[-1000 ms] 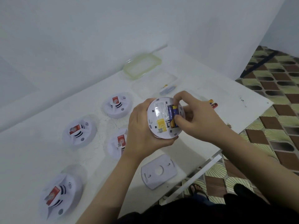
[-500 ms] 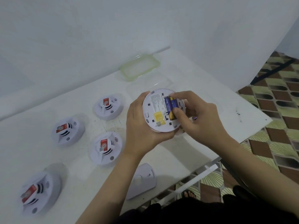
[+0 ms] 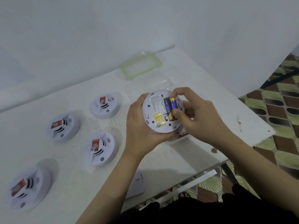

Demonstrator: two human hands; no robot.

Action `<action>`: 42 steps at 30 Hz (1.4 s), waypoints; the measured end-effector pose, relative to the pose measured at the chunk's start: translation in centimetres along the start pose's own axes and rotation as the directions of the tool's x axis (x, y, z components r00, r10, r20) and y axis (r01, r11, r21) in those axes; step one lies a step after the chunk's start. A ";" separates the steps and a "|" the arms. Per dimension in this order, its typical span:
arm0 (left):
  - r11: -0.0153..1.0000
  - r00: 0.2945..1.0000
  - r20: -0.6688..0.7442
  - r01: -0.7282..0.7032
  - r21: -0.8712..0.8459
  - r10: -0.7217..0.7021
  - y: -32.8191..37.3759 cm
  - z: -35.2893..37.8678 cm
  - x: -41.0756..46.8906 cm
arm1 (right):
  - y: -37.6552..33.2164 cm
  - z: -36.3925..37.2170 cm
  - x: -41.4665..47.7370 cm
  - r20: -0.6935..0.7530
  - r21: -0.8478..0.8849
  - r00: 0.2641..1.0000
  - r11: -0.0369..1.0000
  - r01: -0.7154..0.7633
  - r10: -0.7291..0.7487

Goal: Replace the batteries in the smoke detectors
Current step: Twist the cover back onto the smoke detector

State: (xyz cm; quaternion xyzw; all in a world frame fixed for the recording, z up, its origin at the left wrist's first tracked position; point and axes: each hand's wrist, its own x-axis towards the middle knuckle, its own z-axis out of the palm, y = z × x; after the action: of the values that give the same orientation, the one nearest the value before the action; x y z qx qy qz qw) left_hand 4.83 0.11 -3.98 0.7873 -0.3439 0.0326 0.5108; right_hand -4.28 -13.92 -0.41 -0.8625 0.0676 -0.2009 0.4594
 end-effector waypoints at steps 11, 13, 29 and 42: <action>1.000 0.999 -0.032 0.008 -0.002 -0.008 -0.5 1.0 0.6 | 1.2 0.6 0.3 -0.317 -0.158 0.897 0.950 0.270 -0.308; 1.000 0.999 -0.036 0.004 0.004 -0.004 -0.7 0.9 0.8 | 1.1 0.3 0.1 -0.367 -0.046 0.897 0.968 0.246 -0.245; 0.983 0.990 0.072 -0.130 0.130 0.122 -0.6 0.0 0.5 | 3.7 -3.5 1.0 0.273 -0.301 0.948 0.921 0.245 -0.163; 0.951 0.972 0.088 -0.232 0.207 0.218 -0.3 0.8 1.1 | 3.3 -3.2 1.9 0.338 -0.497 0.859 0.702 0.510 -0.384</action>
State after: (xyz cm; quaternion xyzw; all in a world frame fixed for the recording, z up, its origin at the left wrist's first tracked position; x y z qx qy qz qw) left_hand 5.56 -1.00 -4.14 0.7943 -0.4418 0.1023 0.4042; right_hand -3.66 -18.88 -0.99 -0.9655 -0.1363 -0.1857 0.1211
